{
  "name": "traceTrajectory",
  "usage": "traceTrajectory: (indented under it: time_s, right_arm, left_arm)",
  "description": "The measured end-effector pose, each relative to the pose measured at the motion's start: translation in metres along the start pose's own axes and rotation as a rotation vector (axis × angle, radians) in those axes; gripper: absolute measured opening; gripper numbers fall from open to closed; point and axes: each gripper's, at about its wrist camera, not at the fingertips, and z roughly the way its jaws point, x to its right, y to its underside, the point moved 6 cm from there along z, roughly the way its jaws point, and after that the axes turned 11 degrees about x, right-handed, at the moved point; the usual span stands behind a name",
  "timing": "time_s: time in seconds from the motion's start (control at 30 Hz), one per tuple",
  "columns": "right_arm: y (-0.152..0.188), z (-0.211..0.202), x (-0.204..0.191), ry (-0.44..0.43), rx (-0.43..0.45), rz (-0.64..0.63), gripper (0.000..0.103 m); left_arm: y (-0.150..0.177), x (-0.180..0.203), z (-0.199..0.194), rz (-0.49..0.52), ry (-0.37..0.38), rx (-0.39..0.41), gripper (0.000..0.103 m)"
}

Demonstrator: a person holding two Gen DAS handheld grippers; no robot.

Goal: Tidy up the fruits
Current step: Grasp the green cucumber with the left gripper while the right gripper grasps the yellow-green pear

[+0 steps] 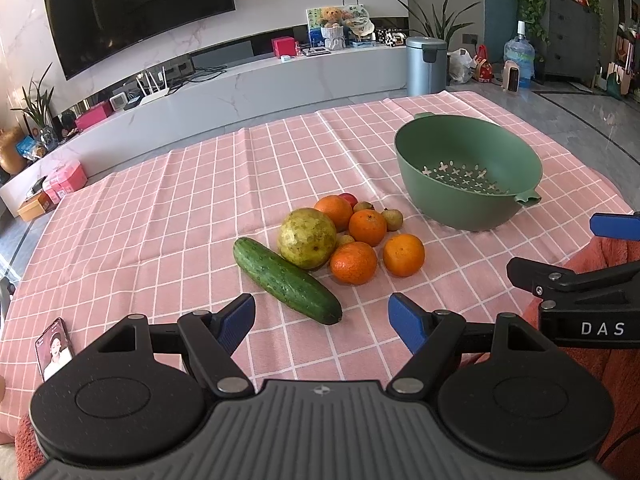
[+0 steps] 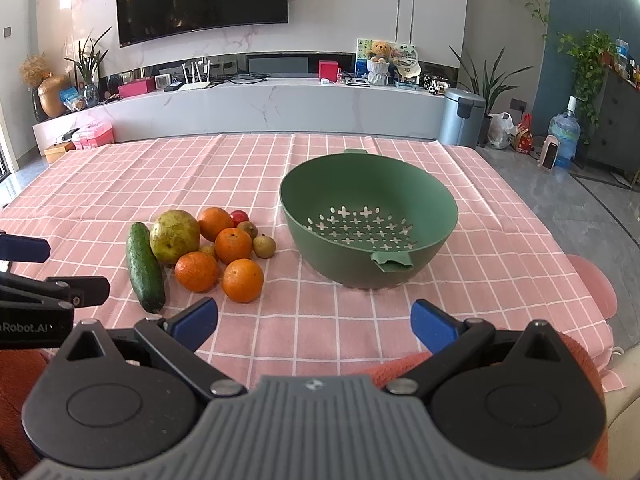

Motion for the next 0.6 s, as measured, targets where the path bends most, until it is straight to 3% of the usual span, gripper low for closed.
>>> traceTrajectory:
  time_s: [0.3,0.5,0.6]
  right_arm:
    - [0.000,0.009,-0.005,-0.018,-0.015,-0.007,0.099]
    - [-0.010,0.029,-0.015,-0.090,0.024,-0.021,0.098]
    - [-0.014,0.044,-0.024,-0.137,0.018,-0.027,0.093]
  left_arm:
    - [-0.004,-0.010,0.009,-0.021,-0.001,-0.006,0.086]
    - [-0.008,-0.026,0.024,-0.112,0.011,-0.036,0.070]
    - [-0.009,-0.035,0.036,-0.169,0.016,-0.068,0.054]
